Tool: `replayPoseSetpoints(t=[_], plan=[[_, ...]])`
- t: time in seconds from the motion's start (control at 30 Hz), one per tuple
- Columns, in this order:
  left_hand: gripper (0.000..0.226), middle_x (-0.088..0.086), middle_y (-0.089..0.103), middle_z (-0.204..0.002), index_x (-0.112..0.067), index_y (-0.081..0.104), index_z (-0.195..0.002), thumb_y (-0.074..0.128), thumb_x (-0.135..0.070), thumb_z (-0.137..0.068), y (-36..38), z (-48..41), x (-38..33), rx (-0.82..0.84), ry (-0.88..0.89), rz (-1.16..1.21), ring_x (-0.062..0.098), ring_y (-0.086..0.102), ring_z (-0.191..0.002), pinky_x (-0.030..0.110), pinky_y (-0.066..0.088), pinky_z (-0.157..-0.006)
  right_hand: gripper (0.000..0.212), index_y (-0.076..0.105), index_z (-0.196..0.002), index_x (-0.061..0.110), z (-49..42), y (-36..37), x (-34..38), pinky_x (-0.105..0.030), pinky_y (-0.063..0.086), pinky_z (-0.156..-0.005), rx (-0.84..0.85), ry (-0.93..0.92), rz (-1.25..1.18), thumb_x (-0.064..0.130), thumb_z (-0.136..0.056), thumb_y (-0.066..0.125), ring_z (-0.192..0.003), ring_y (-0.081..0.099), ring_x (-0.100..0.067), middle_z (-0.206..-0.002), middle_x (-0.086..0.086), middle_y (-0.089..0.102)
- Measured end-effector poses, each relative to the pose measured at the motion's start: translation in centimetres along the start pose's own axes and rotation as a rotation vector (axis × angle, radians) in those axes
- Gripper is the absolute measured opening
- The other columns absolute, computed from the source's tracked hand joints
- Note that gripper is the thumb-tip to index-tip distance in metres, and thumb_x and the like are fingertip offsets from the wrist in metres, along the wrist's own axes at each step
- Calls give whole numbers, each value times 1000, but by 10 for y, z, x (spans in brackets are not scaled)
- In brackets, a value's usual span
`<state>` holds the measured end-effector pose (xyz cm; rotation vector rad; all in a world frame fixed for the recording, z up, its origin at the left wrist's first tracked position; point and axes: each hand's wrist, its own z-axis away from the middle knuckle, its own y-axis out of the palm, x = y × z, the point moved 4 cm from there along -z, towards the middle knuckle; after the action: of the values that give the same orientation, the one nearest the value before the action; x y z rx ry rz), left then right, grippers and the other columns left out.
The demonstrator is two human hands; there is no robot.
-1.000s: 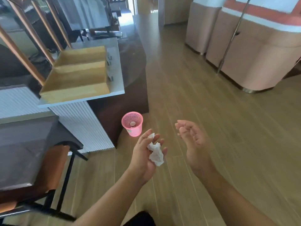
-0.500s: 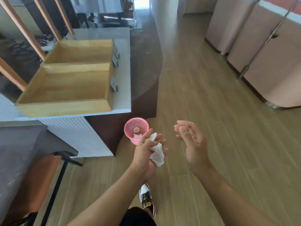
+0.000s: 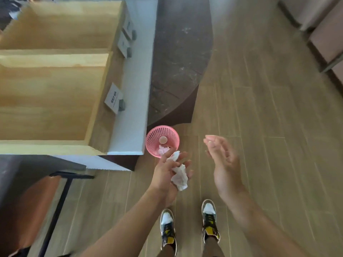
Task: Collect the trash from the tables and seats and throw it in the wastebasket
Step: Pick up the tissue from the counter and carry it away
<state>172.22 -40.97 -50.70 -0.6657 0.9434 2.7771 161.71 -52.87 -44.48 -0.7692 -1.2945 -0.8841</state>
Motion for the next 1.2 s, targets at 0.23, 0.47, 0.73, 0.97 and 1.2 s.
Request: replayPoseSetpoints(t=[0.23, 0.47, 0.73, 0.97, 1.2], plan=[[35, 12, 59, -122, -10, 56, -139, 54, -17, -104, -17, -140, 17, -3, 33, 137, 23, 64, -97, 36, 57, -71, 16, 76, -101, 42, -106, 17, -111, -5, 46, -88, 141, 50, 16, 48, -92, 64, -107, 69, 5, -107, 20, 77], [33, 9, 71, -136, -11, 66, -133, 59, -20, -102, -67, -264, 40, -234, 30, 229, 28, 68, -122, 40, 65, -71, 23, 75, -89, 50, -180, 31, -212, -4, 46, -83, 209, 87, 20, 33, -97, 63, -101, 69, 6, -99, 22, 76], [27, 19, 60, -129, -10, 57, -130, 52, -16, -104, -98, -352, 34, -423, 77, 246, 38, 63, -118, 50, 64, -85, 23, 74, -92, 37, -230, 31, -289, 0, 43, -78, 230, 160, 47, 19, -104, 65, -95, 67, 13, -95, 26, 76], [46, 12, 53, -148, -15, 48, -147, 55, -27, -104, -117, -387, 11, -564, 142, 208, 32, 56, -135, 49, 55, -108, 21, 73, -93, 35, -246, 33, -316, 3, 41, -77, 269, 181, 58, 21, -105, 63, -95, 66, 15, -93, 32, 74], [43, 8, 59, -143, -21, 49, -146, 54, -27, -103, -121, -375, -4, -588, 273, 135, 27, 60, -129, 35, 63, -75, 24, 71, -94, 35, -246, 40, -312, 2, 42, -77, 298, 163, 61, 17, -106, 61, -94, 65, 17, -92, 34, 73]])
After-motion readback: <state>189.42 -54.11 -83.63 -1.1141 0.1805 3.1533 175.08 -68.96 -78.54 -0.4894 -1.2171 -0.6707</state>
